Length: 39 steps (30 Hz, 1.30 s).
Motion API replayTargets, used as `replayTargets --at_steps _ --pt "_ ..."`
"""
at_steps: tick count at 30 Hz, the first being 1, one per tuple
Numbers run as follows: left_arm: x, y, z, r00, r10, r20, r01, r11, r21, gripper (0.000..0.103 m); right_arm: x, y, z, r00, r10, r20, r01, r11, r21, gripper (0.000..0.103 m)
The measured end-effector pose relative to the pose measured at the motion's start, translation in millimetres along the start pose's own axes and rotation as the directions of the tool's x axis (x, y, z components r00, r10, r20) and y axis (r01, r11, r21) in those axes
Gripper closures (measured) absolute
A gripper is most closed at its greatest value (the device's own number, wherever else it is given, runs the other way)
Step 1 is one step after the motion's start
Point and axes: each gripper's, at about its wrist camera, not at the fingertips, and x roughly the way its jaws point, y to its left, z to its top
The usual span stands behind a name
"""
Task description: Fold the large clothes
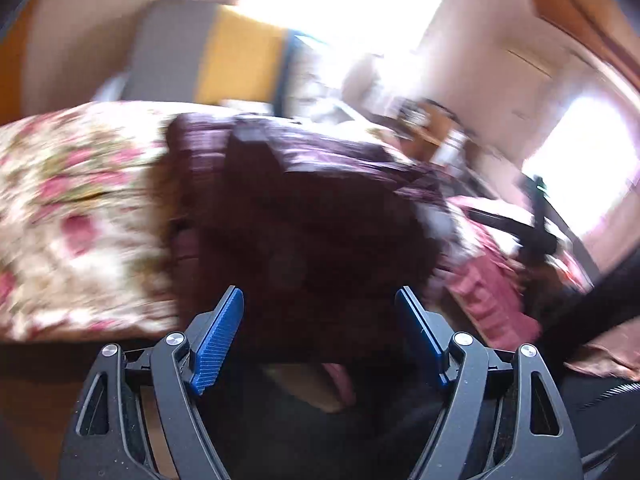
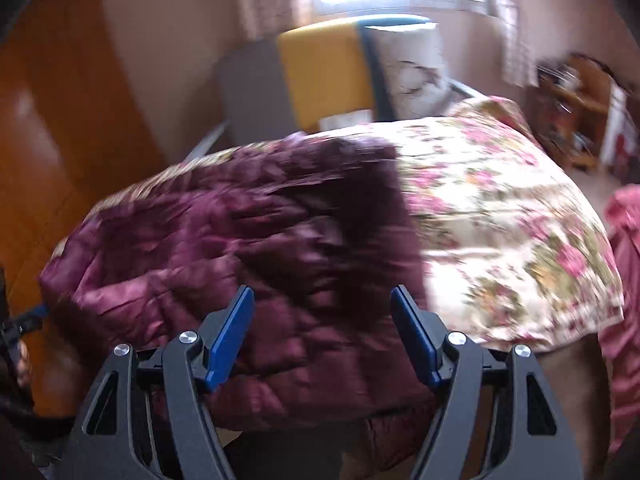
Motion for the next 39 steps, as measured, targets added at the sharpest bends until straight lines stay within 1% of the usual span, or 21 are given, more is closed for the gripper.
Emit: replayTargets --at_steps 2,6,7,8,9,10,11,12,14,18,22,24,27,30,31,33,35,36,37,38,39 --pt "15.3 -12.0 7.4 0.999 -0.029 -0.016 0.03 0.998 0.05 0.018 20.7 26.8 1.1 0.999 0.03 -0.02 -0.032 0.997 -0.075 0.034" --pt "49.0 -17.9 14.4 0.998 -0.015 -0.065 0.021 0.995 0.095 0.018 81.1 60.8 1.0 0.992 -0.068 -0.105 0.044 0.976 -0.213 0.039" --pt "57.0 -18.0 11.1 0.997 -0.023 -0.076 0.029 0.995 0.09 0.02 97.1 62.7 0.6 0.987 -0.092 -0.13 0.06 0.971 -0.231 0.046" --pt "63.5 -16.4 11.6 0.996 -0.034 -0.081 0.04 0.996 0.084 0.036 108.3 63.0 0.0 0.983 -0.12 -0.138 0.083 0.965 -0.248 0.063" --pt "71.6 -15.2 12.6 0.995 -0.042 -0.087 0.049 0.996 0.081 0.049 117.5 62.7 -0.2 0.98 -0.134 -0.148 0.092 0.961 -0.259 0.075" --pt "79.1 -12.9 13.9 0.995 -0.036 -0.091 0.044 0.996 0.081 0.079 123.6 62.0 -0.1 0.978 -0.12 -0.169 0.073 0.963 -0.259 0.088" --pt "85.4 -10.4 15.4 0.996 -0.006 -0.084 0.013 0.997 0.081 0.103 125.3 61.3 -0.7 0.978 -0.117 -0.174 0.068 0.962 -0.266 0.095" --pt "85.2 -13.5 15.0 0.997 -0.002 -0.079 0.008 0.997 0.079 0.103 123.7 63.2 -1.0 0.977 -0.132 -0.166 0.08 0.953 -0.291 0.1" --pt "83.8 -12.1 17.4 0.998 -0.039 -0.052 0.041 0.998 0.048 0.103 117.1 60.6 1.9 0.979 -0.127 -0.157 0.076 0.952 -0.295 0.103" --pt "69.0 -6.7 33.5 0.997 -0.062 0.039 0.061 0.998 0.015 0.103 78.9 60.0 18.7 0.991 -0.122 -0.049 0.102 0.95 -0.296 0.103" --pt "70.4 5.2 55.8 0.996 0.012 0.084 -0.013 1.0 0.012 0.103 56.7 53.0 37.4 0.985 -0.165 0.056 0.174 0.948 -0.265 0.103" --pt "81.1 14.7 67.4 0.992 0.09 0.089 -0.091 0.996 0.008 0.103 66.7 43.7 46.4 0.978 -0.199 0.064 0.209 0.946 -0.247 0.103" --pt "94.9 27.2 87.4 0.983 0.159 0.093 -0.16 0.987 -0.001 0.103 93.0 35.0 57.9 0.969 -0.242 0.058 0.249 0.941 -0.228 0.103" --pt "103.9 34.8 107.2 0.974 0.2 0.106 -0.201 0.98 0.0 0.103 96.2 28.9 72.0 0.936 -0.329 0.127 0.349 0.916 -0.2 0.103" --pt "110.6 40.6 111.4 0.97 0.221 0.097 -0.221 0.975 -0.013 0.103 100.8 21.8 78.8 0.93 -0.344 0.128 0.362 0.917 -0.17 0.103" --pt "125.7 55.0 113.9 0.972 0.225 0.063 -0.222 0.974 -0.053 0.103 109.4 3.0 86.4 0.949 -0.305 0.084 0.311 0.947 -0.079 0.103" --pt "136.9 60.1 109.4 0.966 0.256 0.042 -0.254 0.966 -0.045 0.103 107.2 -2.3 86.8 0.967 -0.243 0.079 0.246 0.968 -0.042 0.102" --pt "140.3 61.2 109.2 0.967 0.251 0.032 -0.249 0.967 -0.044 0.103 103.6 -2.4 87.2 0.975 -0.203 0.085 0.208 0.977 -0.047 0.098" --pt "142.3 61.7 106.6 0.968 0.251 0.027 -0.25 0.967 -0.041 0.103 96.0 -0.1 85.5 0.983 -0.155 0.102 0.161 0.985 -0.059 0.084" --pt "142.3 60.7 104.4 0.964 0.265 0.025 -0.264 0.964 -0.033 0.103 91.4 1.8 84.5 0.989 -0.113 0.094 0.12 0.99 -0.078 0.049" --pt "141.8 59.4 104.2 0.964 0.264 0.023 -0.264 0.964 -0.028 0.103 89.4 4.3 84.8 0.993 -0.087 0.081 0.094 0.991 -0.091 0.036"
